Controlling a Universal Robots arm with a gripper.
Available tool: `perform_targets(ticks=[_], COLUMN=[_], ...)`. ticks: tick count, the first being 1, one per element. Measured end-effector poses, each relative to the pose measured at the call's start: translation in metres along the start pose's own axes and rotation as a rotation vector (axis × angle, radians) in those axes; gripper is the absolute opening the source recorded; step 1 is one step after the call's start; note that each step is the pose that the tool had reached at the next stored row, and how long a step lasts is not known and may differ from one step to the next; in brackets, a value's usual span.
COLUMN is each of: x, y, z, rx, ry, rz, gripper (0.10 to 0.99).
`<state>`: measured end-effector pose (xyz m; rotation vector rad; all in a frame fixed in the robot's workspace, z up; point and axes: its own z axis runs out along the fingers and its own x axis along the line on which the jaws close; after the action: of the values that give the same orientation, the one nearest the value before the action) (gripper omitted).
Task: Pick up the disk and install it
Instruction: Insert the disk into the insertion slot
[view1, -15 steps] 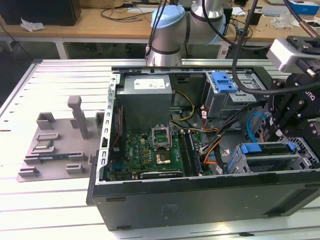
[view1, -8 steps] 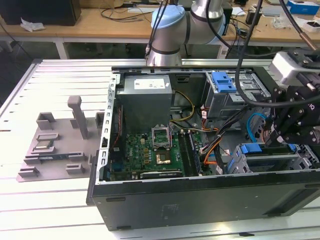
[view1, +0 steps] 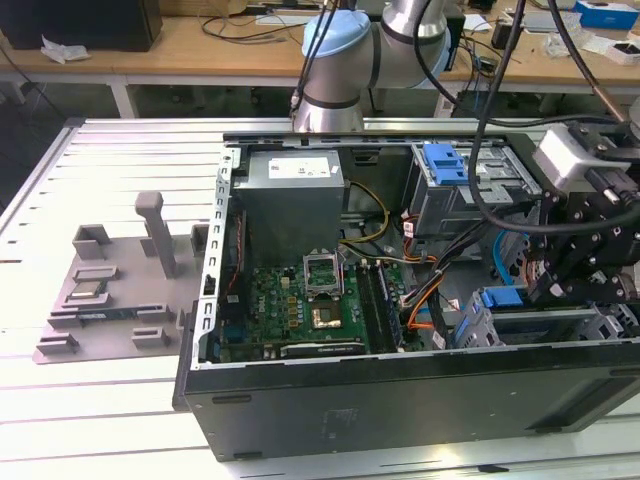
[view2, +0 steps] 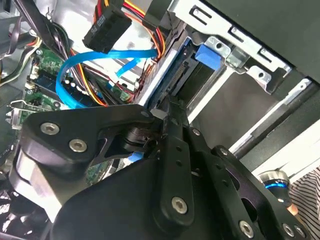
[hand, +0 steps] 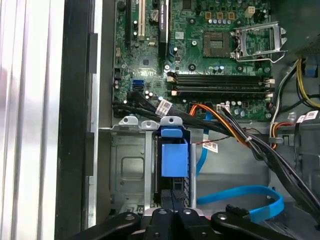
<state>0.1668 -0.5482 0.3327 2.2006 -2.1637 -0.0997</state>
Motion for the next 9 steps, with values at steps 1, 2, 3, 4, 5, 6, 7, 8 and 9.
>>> perform_targets(ticks=[1,2,3,4,5,6,7,8,9], x=[0.0000,0.0000,-0.0001,-0.0001,-0.0002,-0.0002,-0.0002,-0.0004,-0.0004], y=[0.0003,0.0008,0.0016,0.0020,0.0027,0.0032,0.0038,0.0046,0.0053], z=[-0.0040,-0.0094,-0.0178,-0.0217,-0.0306,-0.0364,-0.0434,-0.0534,-0.0614], rx=[0.000,0.000,0.001,0.001,0.001,0.001,0.001,0.001,0.001], ry=[0.0004,0.0022,0.0024,0.0024,0.0026,0.0027,0.0024,0.0028,0.0024], rz=[0.000,0.000,0.000,0.000,0.000,0.000,0.000,0.000,0.000], gripper=[0.106,0.106,0.106,0.106,0.106,0.106,0.106,0.106,0.106])
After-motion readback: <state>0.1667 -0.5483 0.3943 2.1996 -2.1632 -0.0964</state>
